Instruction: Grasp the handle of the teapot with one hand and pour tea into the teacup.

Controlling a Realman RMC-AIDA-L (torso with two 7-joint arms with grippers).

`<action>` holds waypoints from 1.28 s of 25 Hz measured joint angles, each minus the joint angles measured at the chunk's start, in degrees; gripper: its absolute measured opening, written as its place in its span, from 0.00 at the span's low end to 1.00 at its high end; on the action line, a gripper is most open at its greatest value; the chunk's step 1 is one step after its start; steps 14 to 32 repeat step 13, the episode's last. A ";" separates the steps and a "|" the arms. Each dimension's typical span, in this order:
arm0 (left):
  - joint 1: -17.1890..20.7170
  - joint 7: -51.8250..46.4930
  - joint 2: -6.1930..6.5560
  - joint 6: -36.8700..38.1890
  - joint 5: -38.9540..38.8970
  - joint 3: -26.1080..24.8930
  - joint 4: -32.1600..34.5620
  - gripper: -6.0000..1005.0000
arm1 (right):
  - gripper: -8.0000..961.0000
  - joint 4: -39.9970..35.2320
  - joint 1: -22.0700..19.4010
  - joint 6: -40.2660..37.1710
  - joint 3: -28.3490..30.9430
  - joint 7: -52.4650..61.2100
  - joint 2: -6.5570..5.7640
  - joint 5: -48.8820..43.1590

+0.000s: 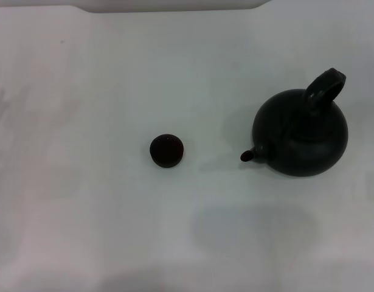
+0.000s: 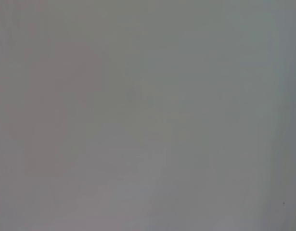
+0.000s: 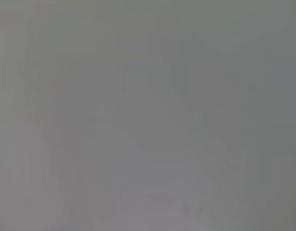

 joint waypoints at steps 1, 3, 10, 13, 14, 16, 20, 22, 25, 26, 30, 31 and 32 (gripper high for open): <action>-0.08 -0.03 -0.07 -0.19 -0.03 0.00 -0.05 0.86 | 0.91 0.27 0.05 -0.11 0.09 -0.09 0.00 0.18; -0.30 -0.06 -0.13 -0.37 -0.07 0.03 -0.33 0.86 | 0.91 0.77 0.04 -1.08 0.16 -0.14 0.00 0.55; -0.92 0.19 -0.11 -0.29 0.06 0.09 -2.54 0.86 | 0.91 2.42 -0.10 -4.01 0.23 -0.31 -0.05 2.02; -0.85 0.10 -0.11 -0.41 0.00 0.13 -2.95 0.86 | 0.91 3.16 0.15 -4.04 0.26 -1.02 -0.06 2.12; -0.85 0.10 -0.11 -0.41 0.00 0.13 -2.95 0.86 | 0.91 3.16 0.15 -4.04 0.26 -1.02 -0.06 2.12; -0.85 0.10 -0.11 -0.41 0.00 0.13 -2.95 0.86 | 0.91 3.16 0.15 -4.04 0.26 -1.02 -0.06 2.12; -0.85 0.10 -0.11 -0.41 0.00 0.13 -2.95 0.86 | 0.91 3.16 0.15 -4.04 0.26 -1.02 -0.06 2.12; -0.85 0.10 -0.11 -0.41 0.00 0.13 -2.95 0.86 | 0.91 3.16 0.15 -4.04 0.26 -1.02 -0.06 2.12; -0.85 0.10 -0.11 -0.41 0.00 0.13 -2.95 0.86 | 0.91 3.16 0.15 -4.04 0.26 -1.02 -0.06 2.12; -0.85 0.10 -0.11 -0.41 0.00 0.13 -2.95 0.86 | 0.91 3.16 0.15 -4.04 0.26 -1.02 -0.06 2.12; -0.85 0.10 -0.11 -0.41 0.00 0.13 -2.95 0.86 | 0.91 3.16 0.15 -4.04 0.26 -1.02 -0.06 2.12; -0.85 0.10 -0.11 -0.41 0.00 0.13 -2.95 0.86 | 0.91 3.16 0.15 -4.04 0.26 -1.02 -0.06 2.12; -0.85 0.10 -0.11 -0.41 0.00 0.13 -2.95 0.86 | 0.91 3.16 0.15 -4.04 0.26 -1.02 -0.06 2.12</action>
